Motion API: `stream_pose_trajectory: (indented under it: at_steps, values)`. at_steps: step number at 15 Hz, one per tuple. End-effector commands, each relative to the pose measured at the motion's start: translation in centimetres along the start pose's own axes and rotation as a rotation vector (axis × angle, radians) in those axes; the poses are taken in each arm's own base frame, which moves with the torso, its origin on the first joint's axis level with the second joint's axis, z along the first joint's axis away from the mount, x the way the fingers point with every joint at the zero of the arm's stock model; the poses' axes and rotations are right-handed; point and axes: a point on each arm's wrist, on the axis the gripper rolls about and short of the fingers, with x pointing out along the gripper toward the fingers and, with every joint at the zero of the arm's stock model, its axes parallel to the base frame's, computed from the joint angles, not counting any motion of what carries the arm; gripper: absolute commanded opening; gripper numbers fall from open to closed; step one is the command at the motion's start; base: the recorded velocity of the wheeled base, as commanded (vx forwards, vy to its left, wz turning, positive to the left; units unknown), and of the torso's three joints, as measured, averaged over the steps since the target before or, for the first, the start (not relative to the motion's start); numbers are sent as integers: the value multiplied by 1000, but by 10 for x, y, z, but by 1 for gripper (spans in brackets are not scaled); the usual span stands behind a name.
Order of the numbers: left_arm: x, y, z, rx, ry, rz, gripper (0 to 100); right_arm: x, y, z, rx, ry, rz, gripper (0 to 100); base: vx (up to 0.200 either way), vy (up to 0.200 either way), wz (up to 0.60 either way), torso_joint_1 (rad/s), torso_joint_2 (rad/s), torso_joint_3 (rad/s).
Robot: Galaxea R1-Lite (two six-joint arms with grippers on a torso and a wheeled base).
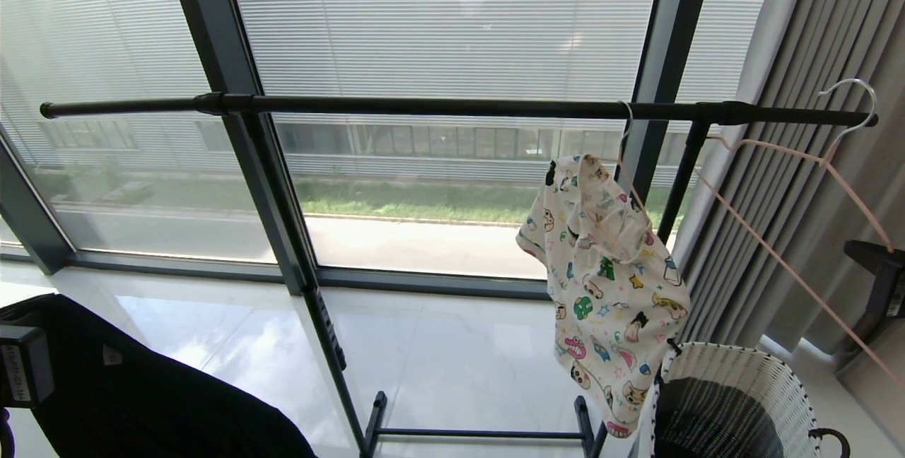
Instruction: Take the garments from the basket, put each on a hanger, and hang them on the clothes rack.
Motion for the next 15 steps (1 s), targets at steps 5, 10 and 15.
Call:
stream_pose_trajectory:
  at_steps: [5, 10, 15]
  values:
    - [1, 0, 0, 3, 4, -2, 0, -25, 1, -8, -33, -20, 6, 0, -200, 0, 0, 0, 2, 3]
    - [-1, -8, 2, 25, -20, -77, 0, -55, 11, -10, -73, -27, 182, 0, -120, 0, 0, 2, 3, 3]
    - [1, -40, 31, 92, -116, -349, 0, -66, 31, -12, -180, -60, 494, 0, 0, 0, 0, 0, 0, 0]
